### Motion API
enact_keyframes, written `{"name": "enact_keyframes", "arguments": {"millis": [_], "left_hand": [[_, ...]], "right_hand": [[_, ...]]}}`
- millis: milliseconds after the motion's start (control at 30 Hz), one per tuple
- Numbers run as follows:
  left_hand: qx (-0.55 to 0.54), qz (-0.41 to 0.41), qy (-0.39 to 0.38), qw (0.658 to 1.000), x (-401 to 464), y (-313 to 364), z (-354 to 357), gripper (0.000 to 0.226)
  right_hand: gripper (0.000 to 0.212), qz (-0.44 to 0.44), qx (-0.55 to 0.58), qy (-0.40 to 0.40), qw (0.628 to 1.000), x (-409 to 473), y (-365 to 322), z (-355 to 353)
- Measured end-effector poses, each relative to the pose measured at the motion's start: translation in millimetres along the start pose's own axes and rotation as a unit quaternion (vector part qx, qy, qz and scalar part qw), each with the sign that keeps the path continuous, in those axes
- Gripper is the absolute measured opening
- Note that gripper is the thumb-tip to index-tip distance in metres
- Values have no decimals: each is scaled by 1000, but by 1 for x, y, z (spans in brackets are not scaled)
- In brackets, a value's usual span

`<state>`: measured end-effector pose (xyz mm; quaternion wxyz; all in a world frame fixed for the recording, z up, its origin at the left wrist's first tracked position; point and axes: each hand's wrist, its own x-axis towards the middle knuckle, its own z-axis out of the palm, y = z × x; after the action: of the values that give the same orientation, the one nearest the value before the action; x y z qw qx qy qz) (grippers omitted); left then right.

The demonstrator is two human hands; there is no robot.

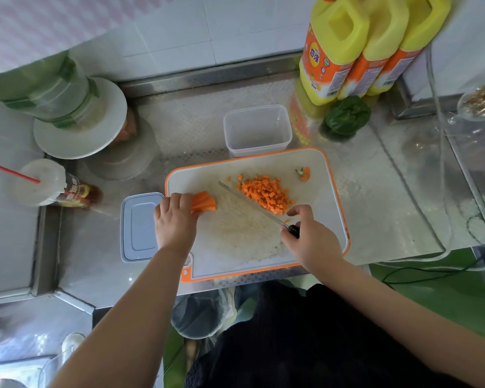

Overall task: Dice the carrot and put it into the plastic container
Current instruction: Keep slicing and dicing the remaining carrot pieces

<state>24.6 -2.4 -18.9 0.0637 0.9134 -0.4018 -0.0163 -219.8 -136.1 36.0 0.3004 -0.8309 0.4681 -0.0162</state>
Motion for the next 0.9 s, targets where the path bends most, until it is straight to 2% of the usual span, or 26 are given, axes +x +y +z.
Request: {"name": "enact_keyframes", "arguments": {"millis": [300,400,600,767,900], "left_hand": [[-46,22,34,998,-7,-2,6,21],[-50,39,93,994,-7,-9,9,11],[-14,110,185,976,-5,-23,18,11],[-38,108,142,983,-3,-22,15,13],[-154,73,66,983,-11,-2,0,8]], "right_hand": [[34,3,-7,-6,1000,-2,-4,5],[33,-1,-7,-10,1000,-2,-4,5],[33,2,-17,-10,1000,-4,-3,7],[32,21,-5,-20,1000,-5,1,6],[31,43,16,-33,998,-3,0,5]]}}
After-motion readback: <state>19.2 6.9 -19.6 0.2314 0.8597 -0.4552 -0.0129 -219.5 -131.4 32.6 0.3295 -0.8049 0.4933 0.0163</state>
